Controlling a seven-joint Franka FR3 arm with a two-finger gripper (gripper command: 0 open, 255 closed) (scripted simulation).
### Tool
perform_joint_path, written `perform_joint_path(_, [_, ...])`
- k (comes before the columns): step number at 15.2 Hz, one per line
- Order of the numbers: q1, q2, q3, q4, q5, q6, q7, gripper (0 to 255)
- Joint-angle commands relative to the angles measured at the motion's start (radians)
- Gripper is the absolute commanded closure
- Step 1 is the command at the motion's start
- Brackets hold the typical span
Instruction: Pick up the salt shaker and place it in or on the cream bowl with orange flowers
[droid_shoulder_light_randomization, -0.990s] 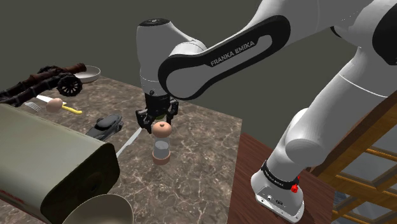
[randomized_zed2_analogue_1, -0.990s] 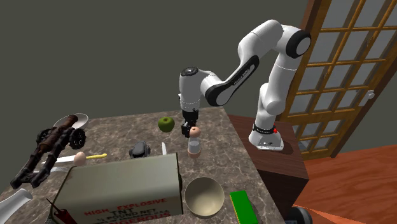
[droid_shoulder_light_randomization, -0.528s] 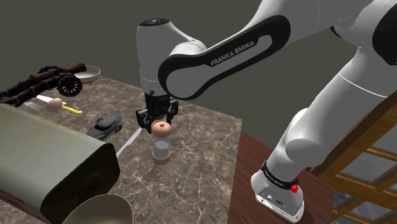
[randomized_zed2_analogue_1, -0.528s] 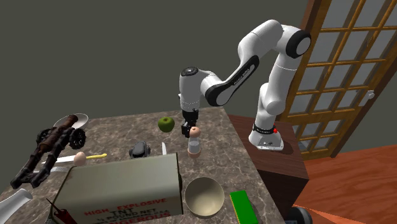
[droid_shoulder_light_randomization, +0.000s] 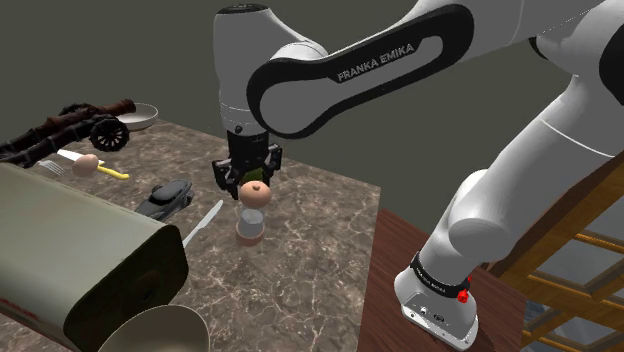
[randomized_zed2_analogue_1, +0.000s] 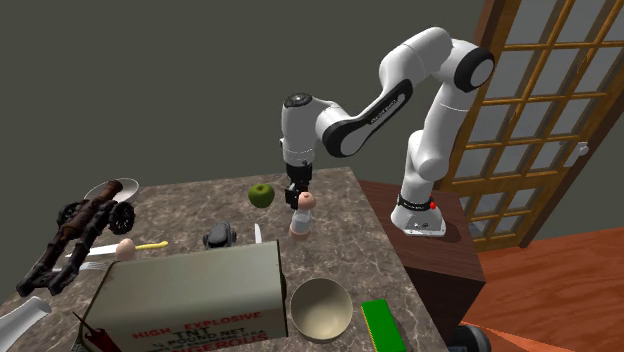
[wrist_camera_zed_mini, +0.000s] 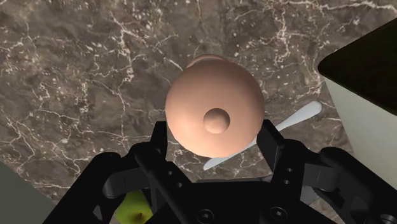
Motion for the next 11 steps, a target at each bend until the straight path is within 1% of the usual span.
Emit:
perform_joint_path(1, [0.000, -0.008, -0.003, 0.020, 0.004, -0.028, -0.006, 255])
perform_joint_path(11, [0.000, -0.050, -0.018, 0.119, 0.022, -0.163, -0.029, 255])
